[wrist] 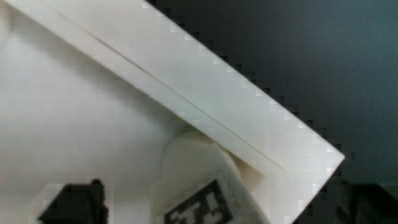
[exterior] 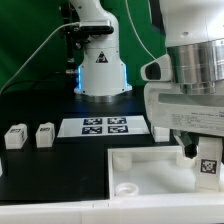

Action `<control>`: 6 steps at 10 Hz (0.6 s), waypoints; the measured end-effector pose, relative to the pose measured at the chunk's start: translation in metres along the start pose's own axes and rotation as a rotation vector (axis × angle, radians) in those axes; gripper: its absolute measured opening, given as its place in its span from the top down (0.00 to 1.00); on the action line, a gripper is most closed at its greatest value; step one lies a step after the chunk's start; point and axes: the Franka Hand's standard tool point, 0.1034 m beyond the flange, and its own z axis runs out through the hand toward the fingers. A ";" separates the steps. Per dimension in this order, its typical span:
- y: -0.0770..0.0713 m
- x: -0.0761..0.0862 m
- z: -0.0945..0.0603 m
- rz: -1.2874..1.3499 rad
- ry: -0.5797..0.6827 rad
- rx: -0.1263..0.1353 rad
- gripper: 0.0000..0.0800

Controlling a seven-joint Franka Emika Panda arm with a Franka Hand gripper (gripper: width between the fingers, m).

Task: Assemble one leg

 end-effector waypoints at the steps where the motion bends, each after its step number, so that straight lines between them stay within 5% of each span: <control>1: -0.002 -0.003 -0.002 -0.118 -0.008 -0.051 0.19; 2: -0.008 -0.001 -0.008 -0.323 0.009 -0.087 0.19; 5: -0.007 -0.002 -0.007 -0.349 0.009 -0.092 0.20; 6: -0.008 -0.003 -0.007 -0.290 0.009 -0.088 0.44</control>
Offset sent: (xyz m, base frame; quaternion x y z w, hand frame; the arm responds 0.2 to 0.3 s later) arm 0.0000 0.0000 0.0000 0.0000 0.0000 0.0000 1.0000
